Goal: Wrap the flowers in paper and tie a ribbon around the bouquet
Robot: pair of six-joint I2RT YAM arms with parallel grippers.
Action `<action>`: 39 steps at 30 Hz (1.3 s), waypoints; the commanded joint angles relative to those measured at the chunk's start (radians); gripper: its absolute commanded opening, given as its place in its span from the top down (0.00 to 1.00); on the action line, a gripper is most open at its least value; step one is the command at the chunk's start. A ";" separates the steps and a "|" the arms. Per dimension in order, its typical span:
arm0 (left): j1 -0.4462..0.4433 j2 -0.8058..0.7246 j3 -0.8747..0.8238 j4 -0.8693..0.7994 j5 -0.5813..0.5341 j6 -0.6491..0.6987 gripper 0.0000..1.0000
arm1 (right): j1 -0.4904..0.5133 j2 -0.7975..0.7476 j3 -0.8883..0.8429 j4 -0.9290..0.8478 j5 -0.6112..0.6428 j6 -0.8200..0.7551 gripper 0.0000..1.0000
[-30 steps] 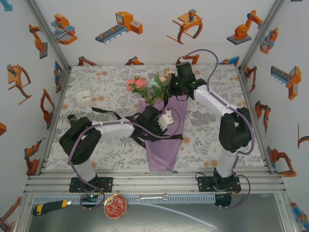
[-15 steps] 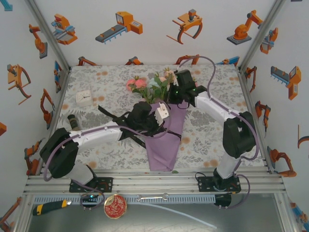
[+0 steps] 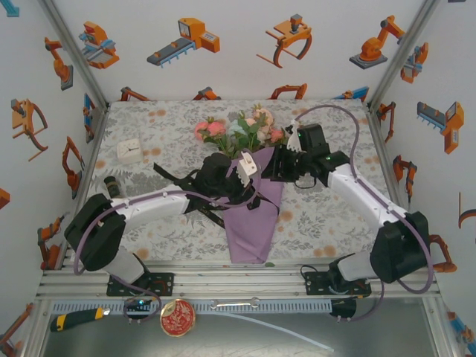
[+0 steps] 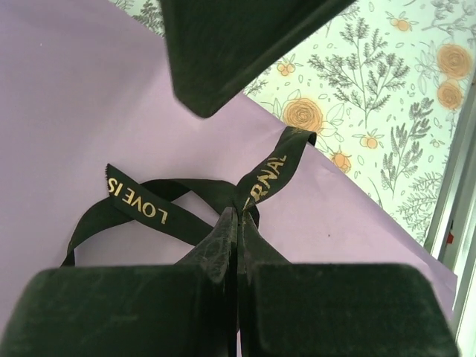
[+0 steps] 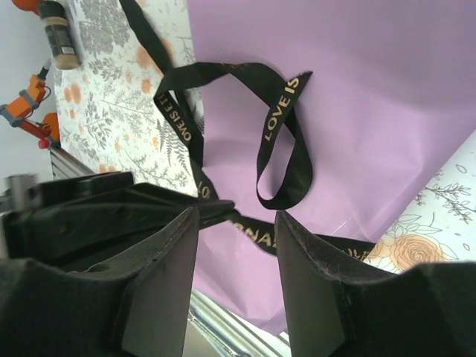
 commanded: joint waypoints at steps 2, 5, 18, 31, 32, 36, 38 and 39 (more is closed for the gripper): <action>0.018 0.050 0.068 0.049 -0.119 -0.133 1.00 | 0.025 -0.109 -0.089 -0.001 0.132 0.065 0.59; 0.034 0.098 0.106 0.060 -0.172 -0.187 1.00 | 0.102 -0.262 -0.256 0.163 0.210 0.154 0.58; 0.069 0.189 0.140 0.100 -0.116 -0.308 1.00 | 0.299 -0.088 -0.520 0.876 0.284 0.034 0.47; 0.081 0.181 0.127 0.088 -0.125 -0.302 1.00 | 0.298 -0.059 -0.548 0.982 0.228 0.075 1.00; 0.082 0.180 0.125 0.085 -0.131 -0.299 1.00 | 0.298 -0.123 -0.561 0.950 0.239 0.074 1.00; 0.089 0.161 0.106 0.097 -0.137 -0.293 0.97 | 0.286 -0.453 -0.654 0.747 0.466 0.074 1.00; 0.091 0.146 0.092 0.108 -0.149 -0.295 0.91 | 0.282 -0.605 -0.698 0.693 0.606 0.085 1.00; 0.091 0.138 0.084 0.113 -0.155 -0.298 0.87 | 0.279 -0.666 -0.712 0.676 0.680 0.088 1.00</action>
